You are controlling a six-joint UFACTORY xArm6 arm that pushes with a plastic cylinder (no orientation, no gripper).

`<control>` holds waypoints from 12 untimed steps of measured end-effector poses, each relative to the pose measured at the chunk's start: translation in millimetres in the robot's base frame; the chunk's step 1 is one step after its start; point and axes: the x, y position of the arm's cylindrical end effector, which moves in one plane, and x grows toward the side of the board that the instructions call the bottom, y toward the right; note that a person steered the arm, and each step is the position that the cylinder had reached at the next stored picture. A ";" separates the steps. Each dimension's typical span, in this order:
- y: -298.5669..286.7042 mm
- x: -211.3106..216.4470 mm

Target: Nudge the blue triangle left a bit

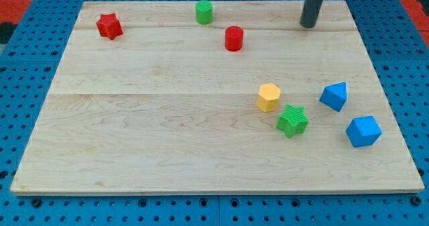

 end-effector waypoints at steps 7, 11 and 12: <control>-50.7 -4.0; 42.7 176.2; 28.3 186.6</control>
